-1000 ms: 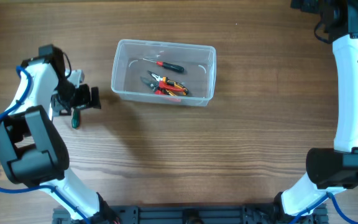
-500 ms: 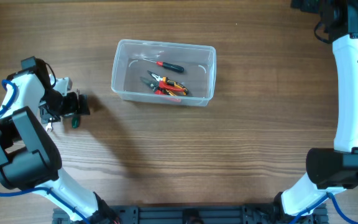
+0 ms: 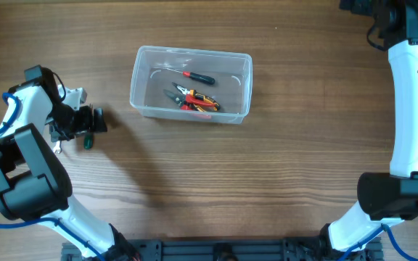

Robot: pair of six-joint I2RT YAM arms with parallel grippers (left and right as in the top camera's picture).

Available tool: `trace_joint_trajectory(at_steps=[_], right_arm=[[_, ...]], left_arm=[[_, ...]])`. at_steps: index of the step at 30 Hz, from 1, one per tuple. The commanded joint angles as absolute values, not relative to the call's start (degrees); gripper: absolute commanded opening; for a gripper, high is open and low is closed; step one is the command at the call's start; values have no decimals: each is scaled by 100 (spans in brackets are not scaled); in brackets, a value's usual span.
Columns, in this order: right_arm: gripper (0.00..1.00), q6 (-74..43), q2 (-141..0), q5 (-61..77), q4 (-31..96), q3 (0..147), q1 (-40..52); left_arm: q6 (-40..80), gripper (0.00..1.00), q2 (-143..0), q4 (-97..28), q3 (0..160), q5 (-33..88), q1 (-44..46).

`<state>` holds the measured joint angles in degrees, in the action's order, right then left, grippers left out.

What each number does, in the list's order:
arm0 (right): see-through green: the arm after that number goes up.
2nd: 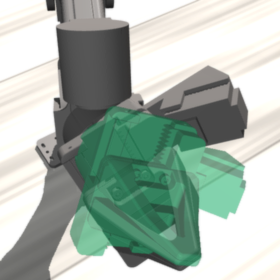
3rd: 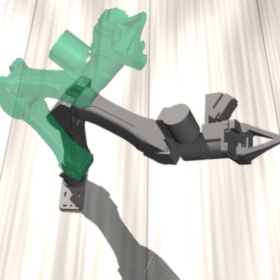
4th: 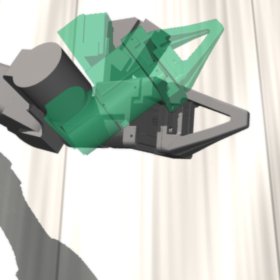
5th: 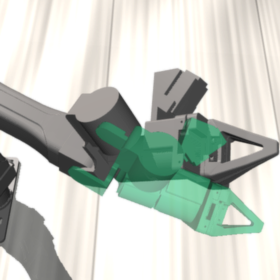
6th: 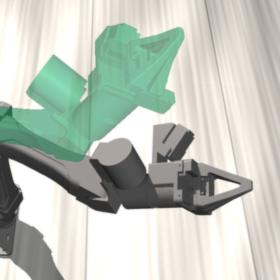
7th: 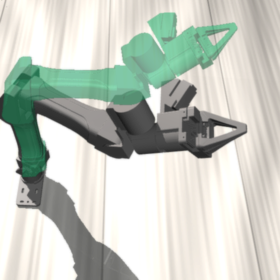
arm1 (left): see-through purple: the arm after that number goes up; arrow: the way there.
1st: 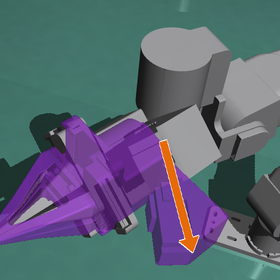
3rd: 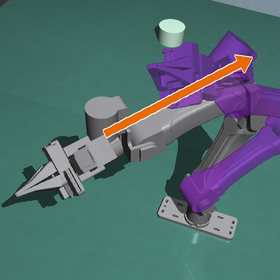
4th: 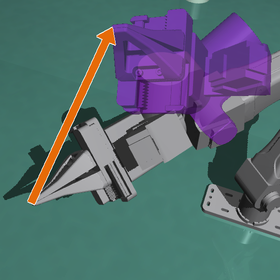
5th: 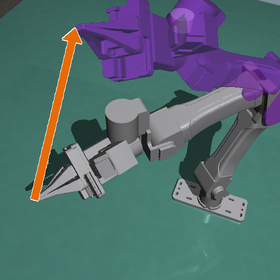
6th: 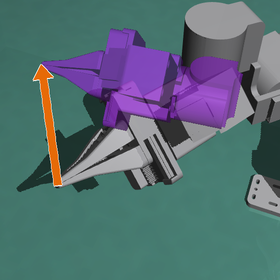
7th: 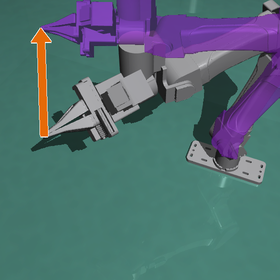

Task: Pack container
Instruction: 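Move the left gripper over the green-handled screwdriver, then lower the left gripper and close on the green handle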

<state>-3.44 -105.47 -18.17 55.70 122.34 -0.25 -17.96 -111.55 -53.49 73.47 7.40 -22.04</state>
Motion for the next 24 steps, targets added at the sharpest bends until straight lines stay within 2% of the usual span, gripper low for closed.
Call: trace_joint_trajectory(at_steps=[1,16,24], right_arm=[[100,-449,-10514,-1813,5559,12256,-3],[100,-449,-10514,-1813,5559,12256,-3],[100,-449,-10514,-1813,5559,12256,-3]], left_arm=[[-1929,98,-11253,-5306,7306,873,-2209],[-1907,98,-11251,-4921,6746,873,-2198],[-1907,83,-11251,-4925,6746,873,-2198]])
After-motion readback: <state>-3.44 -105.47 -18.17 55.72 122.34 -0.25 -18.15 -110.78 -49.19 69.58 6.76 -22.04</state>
